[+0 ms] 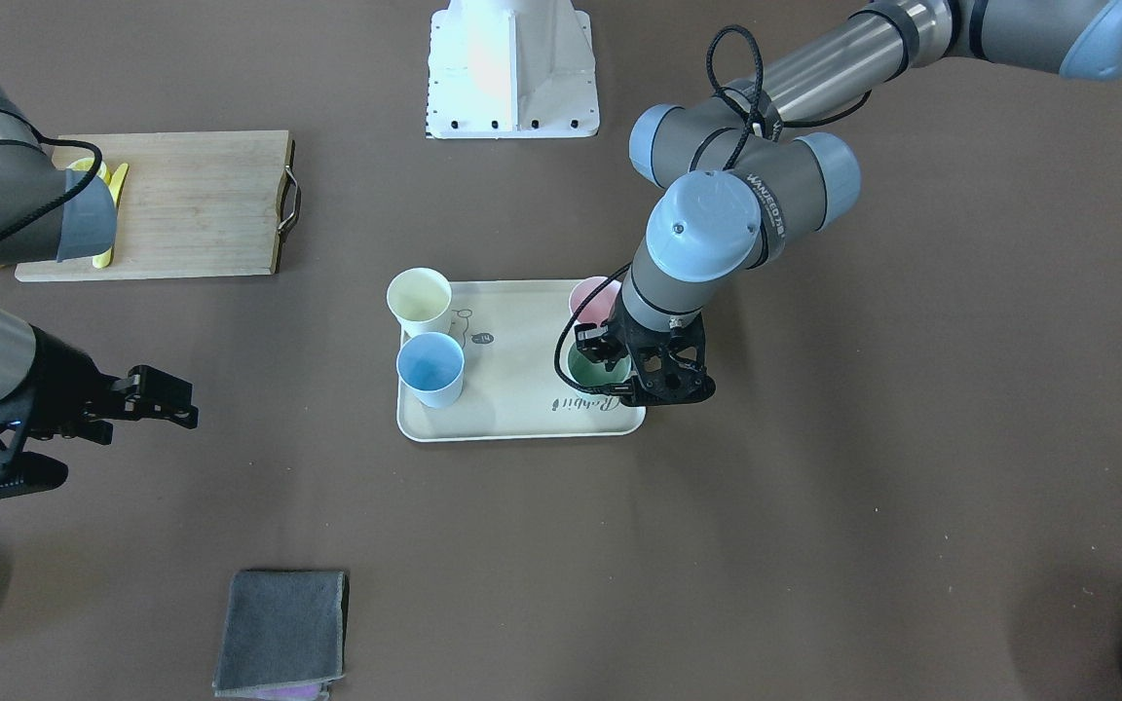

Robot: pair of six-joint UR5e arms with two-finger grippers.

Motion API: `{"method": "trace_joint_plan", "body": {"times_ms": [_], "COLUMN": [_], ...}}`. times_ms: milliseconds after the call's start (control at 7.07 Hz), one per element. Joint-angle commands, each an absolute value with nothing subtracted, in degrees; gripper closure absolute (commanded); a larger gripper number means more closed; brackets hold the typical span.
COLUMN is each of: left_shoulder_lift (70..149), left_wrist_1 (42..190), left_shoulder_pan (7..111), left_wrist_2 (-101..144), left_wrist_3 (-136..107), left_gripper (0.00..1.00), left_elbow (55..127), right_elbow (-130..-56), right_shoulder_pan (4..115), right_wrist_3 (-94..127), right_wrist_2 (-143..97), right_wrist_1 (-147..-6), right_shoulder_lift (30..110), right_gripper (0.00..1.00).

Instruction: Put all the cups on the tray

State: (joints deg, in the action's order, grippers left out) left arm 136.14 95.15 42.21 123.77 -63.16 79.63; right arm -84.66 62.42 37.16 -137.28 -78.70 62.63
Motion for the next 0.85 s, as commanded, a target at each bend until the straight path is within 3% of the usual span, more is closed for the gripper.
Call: {"method": "trace_joint_plan", "body": {"times_ms": [0,283,708], "left_shoulder_lift": [135.53,125.30,113.59], "left_wrist_1": [94.67,90.37,86.92], "left_shoulder_pan": [46.29,53.05,66.57], "left_wrist_2": [124.19,124.10,124.27], "left_wrist_3": [-61.62,-50.34,-22.50], "left_gripper": [0.02,0.02,0.02], "left_elbow": [81.98,90.66,92.81], "right_elbow": [-84.73,-83.50,-81.58], "right_shoulder_pan": [64.94,68.10,72.93], "right_wrist_3": [35.60,28.87,15.60], "right_wrist_2": [-137.81,-137.29,-134.22], "right_wrist_1": [-78.75,-79.88,-86.82], "right_shoulder_lift": [63.81,65.38,65.48], "right_gripper": [0.00,0.00,0.00]}}
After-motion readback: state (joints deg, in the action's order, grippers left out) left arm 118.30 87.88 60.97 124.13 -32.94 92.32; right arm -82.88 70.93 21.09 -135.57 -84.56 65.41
